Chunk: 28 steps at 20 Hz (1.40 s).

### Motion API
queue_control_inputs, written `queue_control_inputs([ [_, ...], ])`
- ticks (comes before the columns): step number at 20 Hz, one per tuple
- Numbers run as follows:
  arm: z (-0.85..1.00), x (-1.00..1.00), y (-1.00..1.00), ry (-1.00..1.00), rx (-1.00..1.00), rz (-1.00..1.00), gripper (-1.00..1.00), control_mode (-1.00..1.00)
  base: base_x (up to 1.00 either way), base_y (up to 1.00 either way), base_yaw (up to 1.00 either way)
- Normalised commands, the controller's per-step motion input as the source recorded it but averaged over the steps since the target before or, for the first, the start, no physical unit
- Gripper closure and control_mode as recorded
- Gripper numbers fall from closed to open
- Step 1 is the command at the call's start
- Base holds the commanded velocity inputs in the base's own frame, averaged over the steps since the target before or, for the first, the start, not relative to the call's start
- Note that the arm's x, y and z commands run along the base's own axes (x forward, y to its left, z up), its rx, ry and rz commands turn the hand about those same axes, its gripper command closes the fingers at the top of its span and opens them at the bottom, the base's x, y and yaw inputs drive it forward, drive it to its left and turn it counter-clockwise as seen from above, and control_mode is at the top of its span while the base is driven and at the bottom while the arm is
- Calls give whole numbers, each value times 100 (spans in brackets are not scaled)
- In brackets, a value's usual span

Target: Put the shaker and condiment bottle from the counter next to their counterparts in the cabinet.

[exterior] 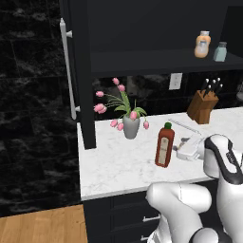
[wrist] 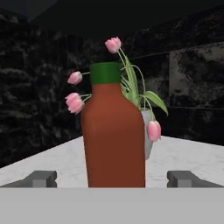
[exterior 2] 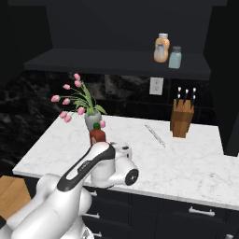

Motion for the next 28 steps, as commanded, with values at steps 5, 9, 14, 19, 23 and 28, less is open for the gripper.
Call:
queue_control_inputs([
  [5, -2, 13, 4, 0, 1, 0, -100, -100, 0, 0, 0],
  [9, -8, 0, 8, 0, 3, 0, -100, -100, 0, 0, 0],
  [14, -7, 0, 11, 0, 4, 0, -100, -100, 0, 0, 0],
  [19, -5, 7, 14, 0, 3, 0, -100, -100, 0, 0, 0],
  [23, -5, 35, 6, 3, 4, 0, -100, -100, 0, 0, 0],
  [28, -16, 38, 16, 9, 4, 0, -100, -100, 0, 0, 0],
])
